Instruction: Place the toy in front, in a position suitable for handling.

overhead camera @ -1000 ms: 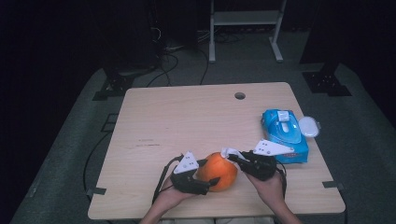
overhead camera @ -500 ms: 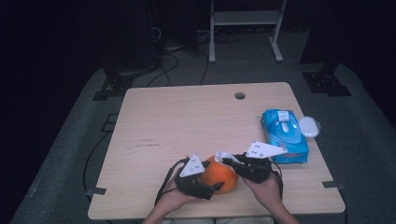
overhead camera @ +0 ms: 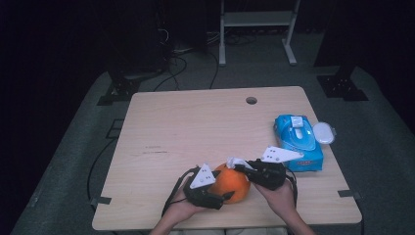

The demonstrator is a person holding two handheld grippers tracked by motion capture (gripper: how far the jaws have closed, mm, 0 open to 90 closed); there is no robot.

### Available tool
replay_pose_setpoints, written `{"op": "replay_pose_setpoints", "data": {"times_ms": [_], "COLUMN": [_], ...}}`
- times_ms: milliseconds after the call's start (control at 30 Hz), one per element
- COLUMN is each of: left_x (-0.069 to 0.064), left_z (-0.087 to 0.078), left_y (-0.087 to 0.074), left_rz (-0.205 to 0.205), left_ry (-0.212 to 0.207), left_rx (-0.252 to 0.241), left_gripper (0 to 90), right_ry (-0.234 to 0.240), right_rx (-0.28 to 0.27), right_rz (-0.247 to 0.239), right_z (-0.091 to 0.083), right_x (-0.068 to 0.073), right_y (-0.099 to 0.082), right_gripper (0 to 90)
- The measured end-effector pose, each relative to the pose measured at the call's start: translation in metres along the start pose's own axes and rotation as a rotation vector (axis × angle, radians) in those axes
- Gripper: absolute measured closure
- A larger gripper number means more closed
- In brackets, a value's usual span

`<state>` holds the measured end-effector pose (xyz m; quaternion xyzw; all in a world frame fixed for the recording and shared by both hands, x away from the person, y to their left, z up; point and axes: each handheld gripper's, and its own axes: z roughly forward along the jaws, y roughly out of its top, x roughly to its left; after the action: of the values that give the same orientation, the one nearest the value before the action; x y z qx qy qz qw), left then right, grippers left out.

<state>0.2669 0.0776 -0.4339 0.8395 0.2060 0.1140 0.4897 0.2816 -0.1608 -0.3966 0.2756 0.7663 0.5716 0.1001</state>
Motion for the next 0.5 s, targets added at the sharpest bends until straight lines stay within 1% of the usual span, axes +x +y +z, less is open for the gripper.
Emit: {"op": "replay_pose_setpoints", "data": {"times_ms": [33,100,133,167,200,233,267,333,400,433,500], "left_x": [0.001,0.003,0.005,0.007,0.009,0.012,0.015,0.019,0.022,0.023,0.023], "left_z": [-0.002,-0.004,-0.005,-0.007,-0.008,-0.009,-0.01,-0.012,-0.013,-0.014,-0.015], "left_y": [0.0,0.001,0.001,0.001,0.001,-0.001,-0.002,-0.003,-0.003,-0.003,-0.003], "left_rz": [-0.004,-0.013,-0.022,-0.036,-0.051,-0.067,-0.089,-0.124,-0.151,-0.16,-0.161], "left_ry": [0.01,0.017,0.021,0.021,0.02,0.015,0.009,0.004,0.008,0.011,0.014], "left_rx": [-0.009,-0.017,-0.019,-0.026,-0.031,-0.039,-0.046,-0.056,-0.065,-0.065,-0.065], "left_gripper": [28.7,33.3,34.7,35.7,36.4,37.1,37.7,38.8,39.2,39.4,39.8], "right_ry": [0.006,0.001,-0.014,-0.033,-0.038,-0.04,-0.043,-0.017,0.018,0.04,0.066], "right_rx": [0.001,-0.004,-0.005,-0.005,-0.004,-0.006,-0.004,-0.022,-0.044,-0.051,-0.056], "right_rz": [-0.008,0.032,0.046,0.071,0.101,0.114,0.111,0.109,0.077,0.069,0.049], "right_z": [0.001,0.0,-0.002,-0.004,-0.006,-0.007,-0.008,-0.009,-0.009,-0.009,-0.008], "right_x": [-0.001,-0.011,-0.018,-0.025,-0.03,-0.032,-0.032,-0.026,-0.016,-0.012,-0.006], "right_y": [0.0,-0.005,-0.007,-0.011,-0.014,-0.016,-0.016,-0.013,-0.007,-0.004,-0.002], "right_gripper": [81.7,81.7,81.7,81.7,81.7,81.8,81.7,81.7,81.7,81.7,81.6]}}
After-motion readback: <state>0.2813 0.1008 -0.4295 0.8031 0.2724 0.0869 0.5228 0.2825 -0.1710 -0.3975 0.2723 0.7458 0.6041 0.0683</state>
